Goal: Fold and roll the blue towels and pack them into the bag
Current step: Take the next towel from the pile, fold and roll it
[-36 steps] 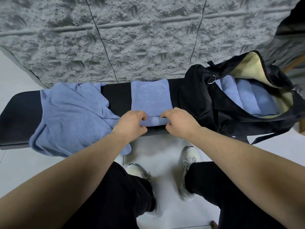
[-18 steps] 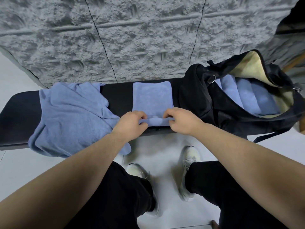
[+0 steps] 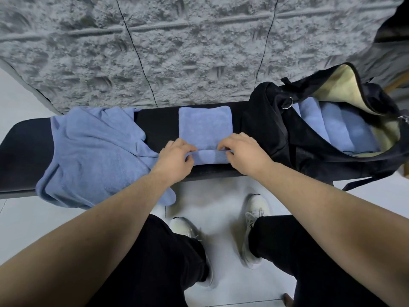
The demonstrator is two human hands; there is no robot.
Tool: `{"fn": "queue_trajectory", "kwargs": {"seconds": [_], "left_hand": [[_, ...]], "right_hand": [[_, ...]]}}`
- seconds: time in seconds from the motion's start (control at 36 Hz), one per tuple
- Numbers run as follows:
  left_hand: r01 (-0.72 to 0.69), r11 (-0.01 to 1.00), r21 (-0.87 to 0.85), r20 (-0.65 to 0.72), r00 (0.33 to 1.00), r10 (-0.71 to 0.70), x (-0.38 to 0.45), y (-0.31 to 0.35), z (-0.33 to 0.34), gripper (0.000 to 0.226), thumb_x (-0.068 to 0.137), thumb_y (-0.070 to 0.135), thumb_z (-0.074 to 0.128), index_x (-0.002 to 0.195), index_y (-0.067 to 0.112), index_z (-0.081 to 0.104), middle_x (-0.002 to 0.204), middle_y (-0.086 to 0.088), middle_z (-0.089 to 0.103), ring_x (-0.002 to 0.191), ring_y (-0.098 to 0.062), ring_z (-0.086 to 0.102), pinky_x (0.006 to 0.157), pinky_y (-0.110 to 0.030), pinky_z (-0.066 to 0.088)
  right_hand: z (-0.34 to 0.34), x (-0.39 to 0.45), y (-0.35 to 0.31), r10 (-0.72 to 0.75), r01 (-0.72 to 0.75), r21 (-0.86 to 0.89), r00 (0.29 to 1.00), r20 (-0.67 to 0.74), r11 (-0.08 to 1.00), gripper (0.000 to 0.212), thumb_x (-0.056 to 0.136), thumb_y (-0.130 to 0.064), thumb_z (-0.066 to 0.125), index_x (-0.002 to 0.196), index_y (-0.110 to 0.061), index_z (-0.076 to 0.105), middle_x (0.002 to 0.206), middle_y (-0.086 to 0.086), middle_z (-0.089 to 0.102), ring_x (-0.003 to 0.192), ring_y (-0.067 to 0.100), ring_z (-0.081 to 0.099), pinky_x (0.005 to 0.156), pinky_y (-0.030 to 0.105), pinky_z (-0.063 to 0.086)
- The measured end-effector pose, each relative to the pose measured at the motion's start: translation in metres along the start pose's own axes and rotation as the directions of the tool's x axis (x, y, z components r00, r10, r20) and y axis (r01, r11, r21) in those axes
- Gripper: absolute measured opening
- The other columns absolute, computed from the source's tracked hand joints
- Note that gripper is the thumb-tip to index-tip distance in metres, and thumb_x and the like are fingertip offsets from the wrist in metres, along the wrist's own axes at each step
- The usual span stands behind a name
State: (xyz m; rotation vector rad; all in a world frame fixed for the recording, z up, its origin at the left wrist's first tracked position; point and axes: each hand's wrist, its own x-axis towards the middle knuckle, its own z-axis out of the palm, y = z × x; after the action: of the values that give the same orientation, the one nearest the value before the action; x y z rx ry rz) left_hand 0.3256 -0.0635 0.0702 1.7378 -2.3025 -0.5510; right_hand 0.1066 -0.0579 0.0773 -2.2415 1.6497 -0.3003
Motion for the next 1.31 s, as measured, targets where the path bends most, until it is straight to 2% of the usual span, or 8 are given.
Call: {"fn": "queue_trajectory", "kwargs": {"seconds": [0.11,0.31,0.42,0.58,0.72,1.03,1.19,1.31], "left_hand": [[-0.08,0.994,0.071,-0.117,0.989,0.088,-0.001,0.002,-0.001,0.03,0.091,0.007,0.05,0.111,0.023,0.064,0.115,0.005,0.053,0.101,-0.02,0.043,0.081,-0.028,0.024],[-0.138,0.984,0.117,-0.099,0.984,0.15,0.002,0.008,-0.004,0.031,0.087,-0.001,0.049,0.105,0.01,0.071,0.106,-0.003,0.066,0.088,-0.026,0.053,0.078,-0.04,0.047],[-0.141,0.976,0.169,-0.077,0.985,0.156,-0.001,0.011,-0.006,0.031,0.085,0.007,0.053,0.109,0.014,0.072,0.105,-0.002,0.064,0.089,-0.025,0.055,0.076,-0.038,0.047],[-0.131,0.954,0.271,0.027,0.991,0.129,-0.001,0.01,-0.006,0.042,0.085,0.03,0.065,0.125,0.02,0.058,0.12,0.004,0.054,0.103,-0.021,0.049,0.08,-0.028,0.031],[-0.128,0.96,0.251,0.013,0.992,0.129,0.0,0.011,-0.004,0.035,0.088,0.022,0.063,0.122,0.018,0.059,0.118,0.001,0.057,0.1,-0.023,0.053,0.08,-0.028,0.031],[-0.161,0.951,0.264,0.044,0.987,0.155,-0.005,0.012,-0.008,0.036,0.085,0.028,0.059,0.12,0.023,0.065,0.107,0.002,0.065,0.096,-0.02,0.054,0.083,-0.03,0.038],[-0.164,0.976,0.145,0.064,0.986,0.156,-0.008,0.012,-0.01,0.003,0.08,0.024,0.061,0.079,0.021,0.062,0.077,0.006,0.053,0.077,-0.019,0.052,0.062,-0.027,0.033],[-0.127,0.99,0.063,0.082,0.989,0.122,-0.008,0.011,-0.008,0.024,0.079,0.023,0.059,0.059,0.018,0.046,0.06,0.005,0.046,0.061,-0.02,0.046,0.052,-0.03,0.033]], "right_hand": [[0.0,0.001,-0.001,-0.061,0.061,-0.08,0.998,0.005,0.995,0.035,0.091,-0.002,0.048,0.115,-0.018,0.069,0.114,0.0,0.064,0.1,0.024,0.05,0.089,0.034,0.042],[0.003,-0.008,-0.004,-0.157,0.155,-0.22,0.988,0.009,0.963,0.029,0.086,-0.023,0.055,0.11,-0.013,0.066,0.104,0.003,0.063,0.094,0.025,0.052,0.08,0.032,0.04],[0.004,-0.009,-0.002,-0.158,0.166,-0.237,0.986,0.051,0.957,0.039,0.087,-0.019,0.058,0.125,-0.011,0.06,0.116,0.004,0.06,0.108,0.026,0.051,0.089,0.034,0.038],[0.004,-0.006,-0.008,-0.094,0.103,-0.257,0.994,0.048,0.961,0.038,0.086,-0.012,0.051,0.123,-0.014,0.056,0.111,0.004,0.06,0.097,0.026,0.053,0.079,0.031,0.034],[0.003,-0.007,-0.012,-0.057,0.076,-0.329,0.996,0.068,0.941,0.032,0.084,-0.02,0.05,0.116,-0.016,0.055,0.098,0.004,0.058,0.082,0.023,0.044,0.08,0.034,0.037],[0.004,-0.012,-0.006,-0.179,0.165,-0.365,0.984,-0.006,0.916,0.029,0.074,-0.034,0.056,0.091,-0.015,0.07,0.086,-0.001,0.057,0.09,0.023,0.048,0.08,0.033,0.035],[-0.002,-0.011,-0.007,-0.136,0.158,-0.257,0.985,0.102,0.953,0.032,0.08,-0.031,0.058,0.106,-0.015,0.065,0.103,-0.002,0.062,0.099,0.022,0.055,0.087,0.031,0.036],[-0.002,-0.014,-0.007,-0.077,0.095,-0.167,0.991,0.108,0.981,0.029,0.085,-0.034,0.052,0.107,-0.017,0.061,0.1,-0.003,0.063,0.094,0.02,0.056,0.083,0.031,0.038]]}}
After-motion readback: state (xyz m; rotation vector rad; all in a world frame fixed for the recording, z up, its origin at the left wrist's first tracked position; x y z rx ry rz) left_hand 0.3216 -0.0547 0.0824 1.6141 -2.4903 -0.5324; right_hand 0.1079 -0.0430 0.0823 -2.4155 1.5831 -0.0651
